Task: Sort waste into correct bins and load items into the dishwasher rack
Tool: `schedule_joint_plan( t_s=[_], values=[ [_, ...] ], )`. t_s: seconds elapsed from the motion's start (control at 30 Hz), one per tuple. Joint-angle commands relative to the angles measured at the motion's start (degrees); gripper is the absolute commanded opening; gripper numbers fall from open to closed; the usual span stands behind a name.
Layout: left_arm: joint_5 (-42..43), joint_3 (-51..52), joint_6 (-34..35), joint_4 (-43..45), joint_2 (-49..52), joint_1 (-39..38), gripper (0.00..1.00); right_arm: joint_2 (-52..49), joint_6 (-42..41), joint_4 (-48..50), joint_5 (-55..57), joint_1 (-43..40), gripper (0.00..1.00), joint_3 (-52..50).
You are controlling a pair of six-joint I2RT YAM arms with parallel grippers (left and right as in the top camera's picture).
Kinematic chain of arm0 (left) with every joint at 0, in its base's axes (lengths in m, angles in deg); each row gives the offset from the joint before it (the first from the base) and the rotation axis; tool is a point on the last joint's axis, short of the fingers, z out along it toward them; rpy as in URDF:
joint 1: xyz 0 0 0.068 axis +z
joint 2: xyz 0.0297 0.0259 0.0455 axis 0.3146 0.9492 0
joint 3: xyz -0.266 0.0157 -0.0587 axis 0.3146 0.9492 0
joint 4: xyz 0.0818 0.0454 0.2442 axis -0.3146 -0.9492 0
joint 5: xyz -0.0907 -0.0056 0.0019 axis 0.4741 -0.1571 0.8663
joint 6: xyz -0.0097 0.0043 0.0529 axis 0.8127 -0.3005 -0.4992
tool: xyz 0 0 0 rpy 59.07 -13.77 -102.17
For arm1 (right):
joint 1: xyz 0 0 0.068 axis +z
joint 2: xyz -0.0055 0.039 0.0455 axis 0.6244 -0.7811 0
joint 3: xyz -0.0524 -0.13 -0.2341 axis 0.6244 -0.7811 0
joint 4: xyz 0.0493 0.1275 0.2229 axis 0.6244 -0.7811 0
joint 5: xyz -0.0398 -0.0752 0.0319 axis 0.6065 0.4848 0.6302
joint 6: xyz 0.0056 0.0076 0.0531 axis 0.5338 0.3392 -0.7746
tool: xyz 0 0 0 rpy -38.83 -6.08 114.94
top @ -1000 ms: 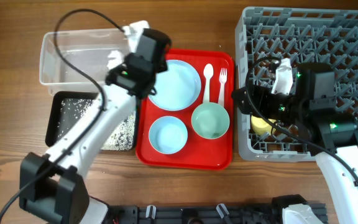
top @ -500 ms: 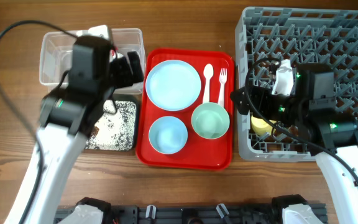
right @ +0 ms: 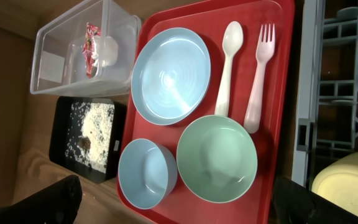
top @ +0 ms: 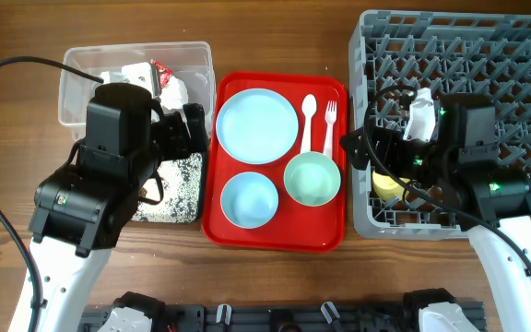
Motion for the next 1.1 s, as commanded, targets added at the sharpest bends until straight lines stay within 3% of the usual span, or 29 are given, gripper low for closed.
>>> schedule_joint_plan(
  t_s=[0.0, 0.13, 0.3, 0.47, 0.73, 1.07],
  values=[
    [-1.38, 0.59, -1.9, -0.15, -4.98, -0.07, 1.0, 0.57, -0.15, 0.0, 0.52, 0.17, 1.0, 0.83],
    [-2.27, 19.02, -3.76, 16.24, -23.08, 6.71, 1.0, 0.57, -0.15, 0.0, 0.52, 0.17, 1.0, 0.85],
    [3.76, 46.6, -3.74, 38.42, -46.97, 12.09, 1.0, 0.57, -0.13, 0.0, 0.52, 0.17, 1.0, 0.85],
    [4.13, 62.42, -3.72, 45.94, -61.59, 13.94, 1.0, 0.57, -0.15, 0.02, 0.5, 0.17, 1.0, 0.83],
    [4.15, 74.23, -3.74, 47.56, -63.56, 14.34, 1.0, 0.57, -0.15, 0.0, 0.52, 0.17, 1.0, 0.85],
    [4.09, 74.2, -3.74, 47.84, -63.32, 14.34, 1.0, 0.57, -0.15, 0.02, 0.52, 0.17, 1.0, 0.85]
  ],
)
